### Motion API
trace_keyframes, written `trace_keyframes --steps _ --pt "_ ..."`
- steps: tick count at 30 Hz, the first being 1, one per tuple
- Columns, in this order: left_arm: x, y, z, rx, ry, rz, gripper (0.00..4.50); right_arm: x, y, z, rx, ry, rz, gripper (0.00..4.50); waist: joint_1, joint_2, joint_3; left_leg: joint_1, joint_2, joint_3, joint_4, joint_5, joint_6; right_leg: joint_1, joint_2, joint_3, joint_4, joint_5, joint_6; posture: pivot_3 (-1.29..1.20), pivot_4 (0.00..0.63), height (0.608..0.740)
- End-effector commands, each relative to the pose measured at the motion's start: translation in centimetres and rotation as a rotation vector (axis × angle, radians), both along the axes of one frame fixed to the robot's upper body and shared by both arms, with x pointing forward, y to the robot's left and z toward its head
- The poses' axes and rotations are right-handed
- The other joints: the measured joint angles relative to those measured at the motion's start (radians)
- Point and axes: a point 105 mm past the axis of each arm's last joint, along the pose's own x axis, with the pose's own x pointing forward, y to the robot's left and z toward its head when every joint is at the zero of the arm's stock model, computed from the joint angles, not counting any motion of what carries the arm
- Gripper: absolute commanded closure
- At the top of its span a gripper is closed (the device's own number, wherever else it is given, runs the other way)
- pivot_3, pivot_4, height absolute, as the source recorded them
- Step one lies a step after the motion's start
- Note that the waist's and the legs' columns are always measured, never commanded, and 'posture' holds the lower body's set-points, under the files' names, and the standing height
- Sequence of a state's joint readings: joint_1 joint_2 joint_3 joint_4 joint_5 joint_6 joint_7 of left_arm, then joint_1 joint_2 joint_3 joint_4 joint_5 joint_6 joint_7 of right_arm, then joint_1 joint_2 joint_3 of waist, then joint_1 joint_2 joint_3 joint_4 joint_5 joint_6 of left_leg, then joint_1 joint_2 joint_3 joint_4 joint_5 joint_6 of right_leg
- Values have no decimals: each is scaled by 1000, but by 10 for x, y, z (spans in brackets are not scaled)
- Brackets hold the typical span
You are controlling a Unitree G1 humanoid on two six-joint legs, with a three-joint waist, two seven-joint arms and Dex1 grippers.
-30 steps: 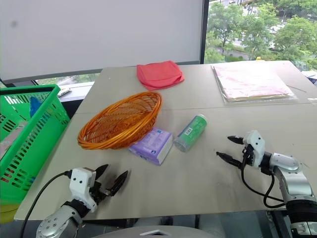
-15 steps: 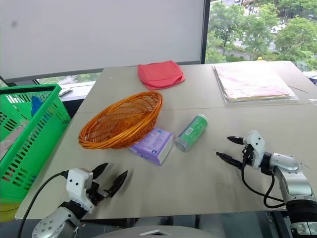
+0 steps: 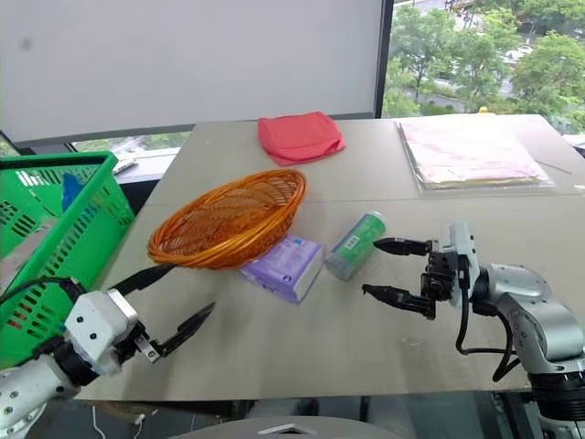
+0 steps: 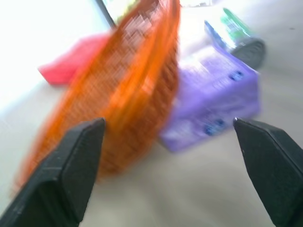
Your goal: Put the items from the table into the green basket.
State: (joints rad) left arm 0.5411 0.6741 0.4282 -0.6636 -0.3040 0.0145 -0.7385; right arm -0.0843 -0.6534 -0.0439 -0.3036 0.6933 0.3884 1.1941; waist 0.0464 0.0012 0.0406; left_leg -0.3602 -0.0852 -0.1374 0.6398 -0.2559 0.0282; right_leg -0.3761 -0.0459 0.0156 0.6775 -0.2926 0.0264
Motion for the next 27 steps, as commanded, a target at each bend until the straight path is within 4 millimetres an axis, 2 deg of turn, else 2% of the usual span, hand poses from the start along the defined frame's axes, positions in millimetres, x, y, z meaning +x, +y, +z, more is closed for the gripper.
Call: trace_keyframes --steps 1,8,9,11,15,17,18,24,27 --pt "10 0 6 45 -25 -35 58 -1 8 10 11 -47 16 0 -2 -1 0 0 0 0 0 0 0 0 0 0 0 0 0 -15 0 740" --pt "30 0 -15 103 25 -51 58 -1 11 9 13 -65 3 0 -11 -1 0 -1 0 4 -1 -2 2 -2 0 4 -1 1 0 -40 0 740" --pt "31 -1 -18 92 33 -55 281 -2 11 9 13 -66 1 0 -10 -1 0 -1 0 4 -1 -2 2 -2 0 4 -1 1 0 -40 0 740" --pt "36 -4 -18 73 20 -56 829 -1 12 10 16 -70 -4 0 -11 -1 0 -1 0 4 -1 -2 2 -2 0 4 -1 1 0 -45 0 740" --pt "50 -7 -6 94 -58 -60 2722 -1 12 13 21 -84 -7 0 -11 -1 0 -1 0 4 0 -2 2 -2 0 4 -1 1 0 -53 0 740" --pt "59 -4 2 143 -111 -48 3850 -1 13 15 27 -93 -1 0 -13 -1 0 -1 1 4 0 -2 2 -2 0 4 0 1 0 -54 0 740" --pt "64 -2 6 169 -136 -37 4113 -1 14 17 36 -98 -4 0 -14 -1 0 -1 1 4 0 -2 2 -2 0 4 0 1 0 -53 0 740" --pt "96 9 30 313 -231 -15 4136 9 20 36 155 -133 -46 0 -30 -4 1 -1 1 2 0 -2 2 -2 1 2 0 1 0 -48 0 740" --pt "126 15 35 399 -252 1 4136 18 24 38 160 -160 -74 0 -33 -4 1 -1 1 3 0 -2 2 -3 1 3 0 1 0 -39 0 740"
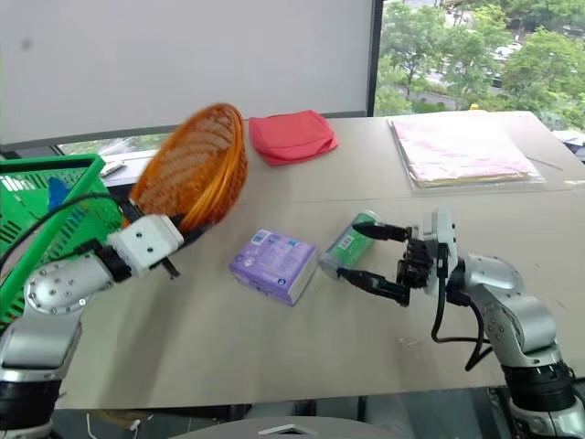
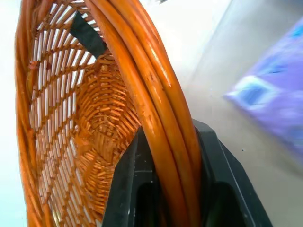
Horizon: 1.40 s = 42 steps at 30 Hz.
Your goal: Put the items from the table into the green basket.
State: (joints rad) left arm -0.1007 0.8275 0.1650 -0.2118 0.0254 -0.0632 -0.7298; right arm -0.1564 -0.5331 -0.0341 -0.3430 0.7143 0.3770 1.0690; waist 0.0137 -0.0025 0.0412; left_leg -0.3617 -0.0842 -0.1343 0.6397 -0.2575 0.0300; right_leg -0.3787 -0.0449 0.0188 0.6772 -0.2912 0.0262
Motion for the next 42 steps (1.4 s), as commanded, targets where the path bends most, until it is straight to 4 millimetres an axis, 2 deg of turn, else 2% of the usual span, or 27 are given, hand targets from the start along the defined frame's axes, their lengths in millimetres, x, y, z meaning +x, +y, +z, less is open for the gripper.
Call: trace_keyframes --steps 1,6,9,11,12,15,16,18,19,20,21,23,25,27,30,33,37,42 --pt "31 7 11 79 -55 30 4136 11 3 13 13 -79 -48 0 2 0 0 0 0 0 0 0 0 0 0 0 0 0 0 -37 0 740" --pt "94 22 7 151 -58 132 4136 38 6 6 -52 -97 -190 0 0 -2 -1 0 -1 -1 1 1 -1 -1 1 -1 2 2 0 -44 0 740" --pt "121 18 8 217 -79 144 4136 46 8 8 -38 -112 -234 0 -4 -2 -1 -1 -1 -1 2 1 -1 -1 2 -1 2 3 1 -56 0 740" --pt "131 17 7 251 -87 154 3047 52 8 10 -38 -124 -281 0 -9 -3 -1 -3 -2 0 2 3 -5 -3 1 1 1 4 1 -63 0 740" --pt "135 17 7 266 -93 158 2800 56 8 10 -44 -136 -309 0 -15 -4 -1 -5 -2 0 2 3 -5 -5 1 1 1 4 2 -72 0 740" --pt "140 18 11 279 -133 175 1513 61 7 8 -64 -156 -363 0 -36 -7 -4 -16 -3 0 4 3 -5 -17 0 2 3 4 2 -81 0 740" --pt "141 17 19 255 -181 183 915 61 7 7 -65 -158 -366 0 -47 -7 -4 -20 -3 0 6 4 -5 -20 0 2 4 4 2 -81 0 740" --pt "141 13 62 7 -352 209 47 59 6 5 -70 -154 -367 0 -64 -7 -4 -23 -3 0 6 4 -5 -23 -1 2 5 4 2 -90 0 740" --pt "138 12 78 -111 -399 205 47 58 5 3 -71 -149 -367 0 -70 -8 -4 -25 -3 1 7 4 -5 -25 -1 3 6 4 2 -90 0 740" --pt "133 10 85 -172 -412 173 47 57 3 2 -73 -145 -368 0 -77 -8 -4 -28 -3 0 10 4 -5 -28 -1 3 8 4 2 -90 0 740" --pt "127 4 80 -192 -371 113 47 55 0 1 -80 -142 -371 0 -83 -8 -4 -31 -4 1 12 4 -5 -31 -2 3 11 4 2 -94 0 740" --pt "107 -11 56 -253 -187 -17 47 54 -8 -2 -101 -144 -385 0 -102 -4 -8 -34 -4 2 14 4 -5 -34 -2 4 15 4 2 -105 0 740" --pt "77 -26 38 -424 25 -112 47 52 -17 -5 -127 -148 -397 0 -126 3 -13 -31 -4 3 13 4 -5 -34 -3 6 17 4 2 -109 0 740" --pt "39 -35 17 -577 264 -152 47 49 -27 -10 -161 -144 -402 0 -152 4 -13 -30 -3 5 13 4 -5 -33 -3 9 18 4 2 -109 0 740" --pt "5 -32 -14 -653 505 -77 47 43 -36 -18 -215 -132 -382 0 -168 4 -13 -27 -2 3 13 1 -1 -32 0 8 21 5 1 -104 0 740" --pt "-12 -25 -40 -681 642 37 47 34 -37 -20 -225 -106 -332 0 -154 6 -12 -16 2 1 13 1 -1 -21 4 6 20 6 0 -101 0 740" --pt "-27 -25 -64 -680 744 136 47 25 -36 -28 -271 -62 -269 0 -119 7 -8 6 5 1 11 1 -1 2 7 5 16 2 4 -101 0 740" --pt "-30 -8 -82 -722 743 322 47 20 -34 -30 -283 -28 -237 0 -80 7 -8 4 6 1 11 1 -2 1 8 5 13 3 2 -95 0 740"
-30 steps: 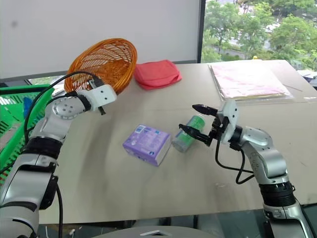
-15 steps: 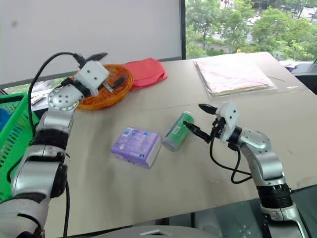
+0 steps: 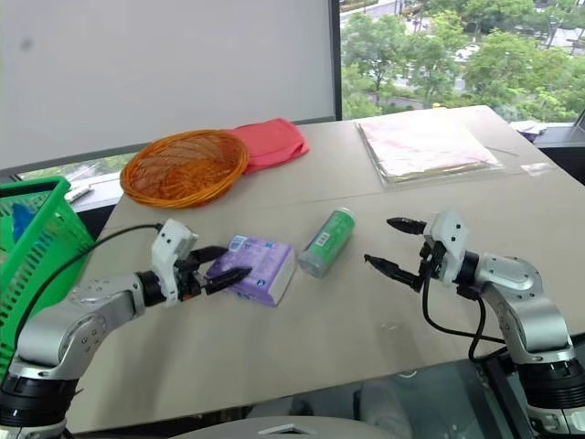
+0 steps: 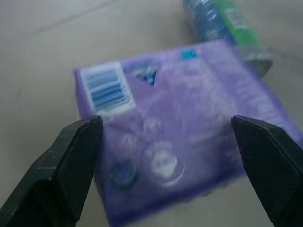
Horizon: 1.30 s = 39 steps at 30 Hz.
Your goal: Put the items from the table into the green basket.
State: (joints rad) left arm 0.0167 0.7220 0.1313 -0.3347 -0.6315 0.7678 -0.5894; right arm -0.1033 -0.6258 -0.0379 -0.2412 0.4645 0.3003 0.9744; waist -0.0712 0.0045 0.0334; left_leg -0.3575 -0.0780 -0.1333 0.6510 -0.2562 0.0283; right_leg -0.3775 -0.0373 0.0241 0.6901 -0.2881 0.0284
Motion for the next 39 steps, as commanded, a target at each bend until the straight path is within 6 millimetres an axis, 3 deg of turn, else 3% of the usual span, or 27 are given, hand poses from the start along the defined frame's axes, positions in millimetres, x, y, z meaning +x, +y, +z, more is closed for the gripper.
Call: trace_keyframes --steps 1,5,8,12,16,20,23,25,28,31,36,39 --pt "-1 12 -1 42 3 84 47 -5 6 12 4 -33 40 0 8 0 0 -2 0 0 0 0 0 -1 0 0 -1 2 -3 -95 0 740" --pt "-10 -6 -16 -37 74 38 47 -6 13 14 8 -41 69 0 20 1 -1 -3 0 1 -1 -1 0 -1 -1 1 -6 2 -3 -95 0 740" --pt "-8 -12 -19 -105 95 53 805 -7 14 14 -9 -47 90 0 30 1 -1 -4 0 1 -2 -1 0 0 -1 0 -10 3 -2 -95 0 740" --pt "-9 -19 -22 -144 121 41 2702 -15 15 15 -10 -20 157 0 38 1 -1 -4 0 2 -2 -1 0 0 -2 0 -11 3 -1 -100 0 740" --pt "-5 -15 -22 -119 97 61 4199 -24 16 19 13 4 210 0 37 1 -1 -4 0 2 -2 -1 0 0 -2 0 -11 3 -1 -98 0 740" --pt "12 -2 -3 -96 -26 127 4323 -23 19 27 52 -6 237 0 38 0 -1 -4 0 2 -2 -1 0 0 -2 0 -11 3 -1 -82 0 740" --pt "24 12 24 -103 -113 187 4323 -21 26 34 81 -22 271 0 39 -1 0 -4 0 1 -2 -1 -1 0 -1 -1 -11 4 -2 -50 0 740" --pt "35 28 47 -47 -186 247 4323 -20 32 42 137 -20 307 0 39 -5 2 -4 1 1 -2 -1 -1 0 0 -1 -11 4 -2 -26 0 740" --pt "50 60 107 9 -360 372 4323 -14 47 57 222 -36 358 0 41 -8 4 -5 3 0 -2 -1 -1 -2 2 -3 -11 5 -4 8 0 740" --pt "49 104 154 157 -478 522 4323 -7 66 74 278 -71 419 0 39 -10 5 -6 2 0 -3 -1 -2 -2 2 -2 -11 5 -4 33 0 740" --pt "20 206 189 473 -565 920 4323 10 90 85 264 -109 452 0 43 -9 5 -4 2 4 -10 1 -7 -8 2 3 -11 5 -5 54 0 740" --pt "-20 260 204 574 -612 1183 4323 14 100 96 298 -125 480 0 61 -13 3 -7 2 5 -14 1 -8 -13 2 4 -12 5 -5 69 0 740"
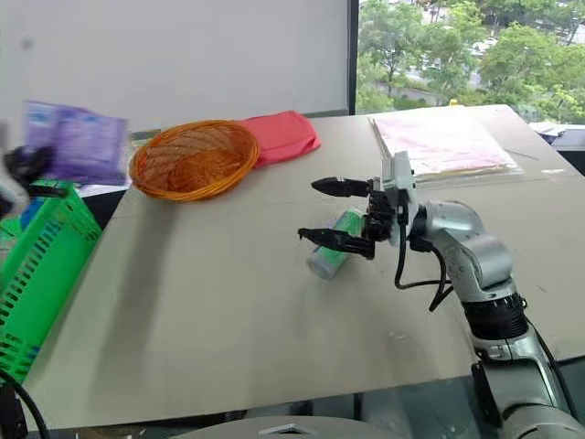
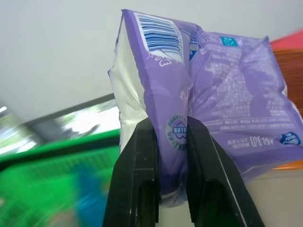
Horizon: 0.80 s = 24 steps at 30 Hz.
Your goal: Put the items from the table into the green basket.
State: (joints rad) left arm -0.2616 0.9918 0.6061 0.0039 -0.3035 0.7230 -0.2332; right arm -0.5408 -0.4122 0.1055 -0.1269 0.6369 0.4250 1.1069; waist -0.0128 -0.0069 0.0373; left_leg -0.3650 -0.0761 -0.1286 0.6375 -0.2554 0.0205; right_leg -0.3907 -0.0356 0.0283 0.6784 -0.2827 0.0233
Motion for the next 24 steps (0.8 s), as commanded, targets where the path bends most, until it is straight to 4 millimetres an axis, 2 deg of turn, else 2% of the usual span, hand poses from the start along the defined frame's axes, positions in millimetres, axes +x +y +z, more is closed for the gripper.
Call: trace_keyframes --steps 1,5,9,10,11,13,16,17,20,22,24 --pt "-46 50 35 126 -119 255 4323 1 9 20 46 -57 34 0 3 -2 -1 -3 0 0 0 0 0 -4 0 0 1 0 0 69 0 740" --pt "-64 70 23 112 -105 335 4323 1 17 25 68 -53 53 0 25 -8 -5 -5 0 1 0 0 -1 -6 -1 1 0 0 0 76 0 740" --pt "-59 71 -5 75 -40 298 4323 0 22 27 82 -57 56 0 53 -10 -6 -5 0 2 0 -2 2 -5 -2 0 1 1 -1 75 0 740" --pt "-55 69 -10 58 -49 276 3328 -1 22 27 83 -56 57 0 57 -11 -6 -4 0 2 0 -2 2 -5 -2 0 1 2 -2 70 0 740" --pt "-50 66 -14 47 -55 248 3058 -1 22 27 83 -56 56 0 59 -11 -7 -4 0 1 0 -1 1 -5 -2 -1 2 2 -3 70 0 740" --pt "-41 60 -17 76 -51 214 2147 -1 19 27 82 -56 52 0 61 -13 -8 -4 0 0 0 0 -2 -5 -1 -2 3 3 -4 55 0 740" --pt "-32 53 -12 95 -85 172 671 1 15 28 83 -59 25 0 55 -15 -9 -4 2 -2 0 1 -3 -5 1 -4 3 5 -6 41 0 740" --pt "-29 49 -9 89 -107 148 337 3 13 29 80 -60 12 0 52 -16 -10 -3 3 -2 0 1 -3 -5 2 -4 3 5 -7 37 0 740" --pt "-5 16 -2 25 -201 -14 337 8 3 26 68 -51 -43 0 50 -17 -11 -4 4 0 0 1 -3 -5 2 -3 2 5 -7 37 0 740" --pt "20 -31 -3 -88 -252 -236 337 7 -10 27 88 -19 -58 0 55 -17 -11 -4 4 -1 -1 1 -3 -5 2 -3 2 5 -7 18 0 740" --pt "40 -89 -14 -208 -234 -473 337 10 -24 23 73 24 -118 0 60 -18 -12 -6 4 -2 1 2 -3 -4 1 -6 1 5 -7 4 0 740"
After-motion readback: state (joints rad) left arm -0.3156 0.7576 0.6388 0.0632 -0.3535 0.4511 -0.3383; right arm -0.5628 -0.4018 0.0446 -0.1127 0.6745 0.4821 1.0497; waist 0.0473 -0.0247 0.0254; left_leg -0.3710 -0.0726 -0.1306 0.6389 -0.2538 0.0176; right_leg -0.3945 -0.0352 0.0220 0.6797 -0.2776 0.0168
